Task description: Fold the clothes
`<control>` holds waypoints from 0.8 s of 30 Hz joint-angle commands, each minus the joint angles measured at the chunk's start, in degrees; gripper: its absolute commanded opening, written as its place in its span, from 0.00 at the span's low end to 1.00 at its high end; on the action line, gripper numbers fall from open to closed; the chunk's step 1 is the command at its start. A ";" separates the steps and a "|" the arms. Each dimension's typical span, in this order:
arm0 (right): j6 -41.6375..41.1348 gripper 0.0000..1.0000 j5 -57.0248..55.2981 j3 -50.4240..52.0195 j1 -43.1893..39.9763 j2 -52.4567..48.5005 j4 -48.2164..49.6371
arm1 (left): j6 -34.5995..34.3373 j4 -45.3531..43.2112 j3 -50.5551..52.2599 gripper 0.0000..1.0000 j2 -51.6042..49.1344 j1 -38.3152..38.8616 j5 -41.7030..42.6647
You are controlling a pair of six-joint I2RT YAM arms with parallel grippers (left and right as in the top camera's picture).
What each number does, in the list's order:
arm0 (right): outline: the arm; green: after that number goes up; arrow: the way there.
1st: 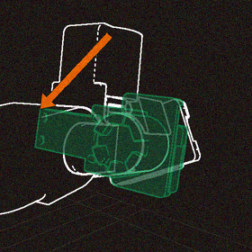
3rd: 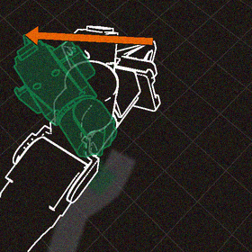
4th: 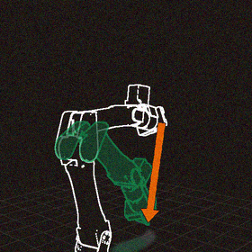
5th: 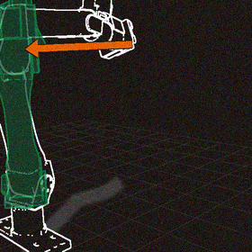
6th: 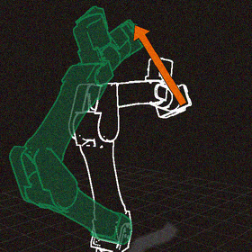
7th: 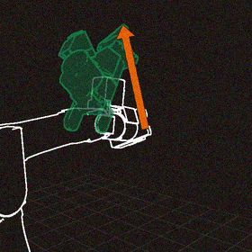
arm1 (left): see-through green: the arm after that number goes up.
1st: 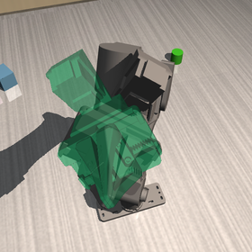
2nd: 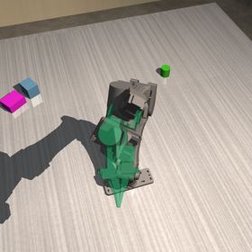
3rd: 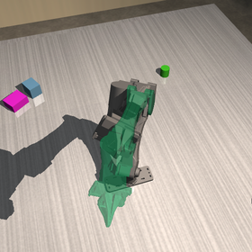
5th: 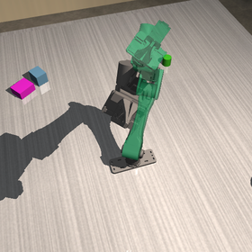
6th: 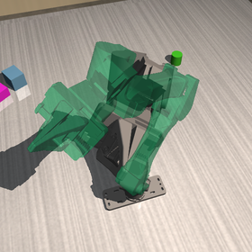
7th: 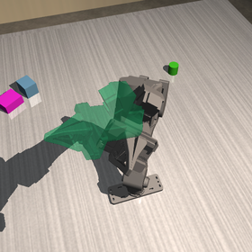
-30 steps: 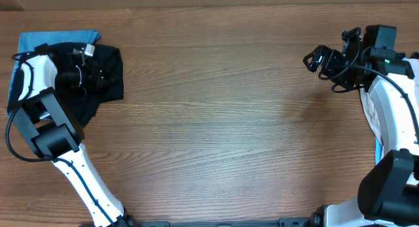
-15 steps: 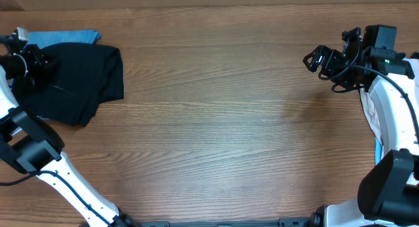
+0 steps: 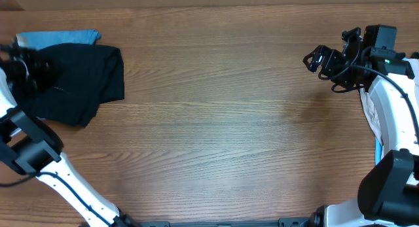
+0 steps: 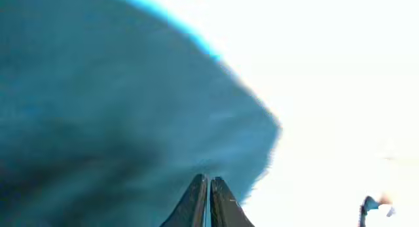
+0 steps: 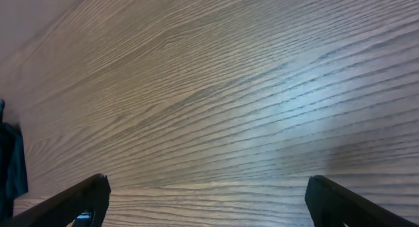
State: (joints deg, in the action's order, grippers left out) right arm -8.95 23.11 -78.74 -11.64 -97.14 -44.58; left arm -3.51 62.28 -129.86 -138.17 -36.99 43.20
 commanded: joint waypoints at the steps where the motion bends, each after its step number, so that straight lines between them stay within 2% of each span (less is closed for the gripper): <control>1: 0.02 1.00 -0.15 -0.35 -0.11 -0.04 0.31 | -7.13 -0.83 -1.42 0.08 19.58 8.31 -9.68; 4: 0.02 1.00 -0.15 -0.35 -0.11 -0.04 0.28 | -10.99 -0.42 -1.42 0.13 26.32 17.33 -21.03; 6: 0.02 1.00 -0.15 -0.35 -0.11 -0.04 0.28 | -12.41 -0.04 -1.42 0.22 27.06 22.69 -23.65; 8: 0.02 1.00 -0.15 -0.35 -0.11 -0.04 0.31 | -12.39 0.52 -1.40 0.43 26.60 25.97 -24.24; 9: 0.02 1.00 -0.15 -0.35 -0.11 -0.04 0.31 | -12.37 0.92 -1.40 0.46 26.27 27.47 -24.52; 10: 0.02 1.00 -0.15 -0.35 -0.11 -0.04 0.28 | -12.37 1.29 -1.40 0.64 25.94 28.74 -25.00; 11: 0.02 1.00 -0.15 -0.35 -0.11 -0.04 0.28 | -12.37 1.81 -1.38 0.91 25.55 29.86 -25.81; 12: 0.02 1.00 -0.15 -0.35 -0.11 -0.04 0.28 | -12.37 2.36 -1.38 1.00 25.33 30.71 -25.81; 24: 0.02 1.00 -0.15 -0.35 -0.11 -0.04 0.28 | -12.37 3.74 -1.38 1.00 25.03 32.48 -25.81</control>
State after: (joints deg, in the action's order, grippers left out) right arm -8.97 23.09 -78.74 -11.64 -97.14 -44.58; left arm -15.33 66.02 -131.50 -113.60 -4.58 18.13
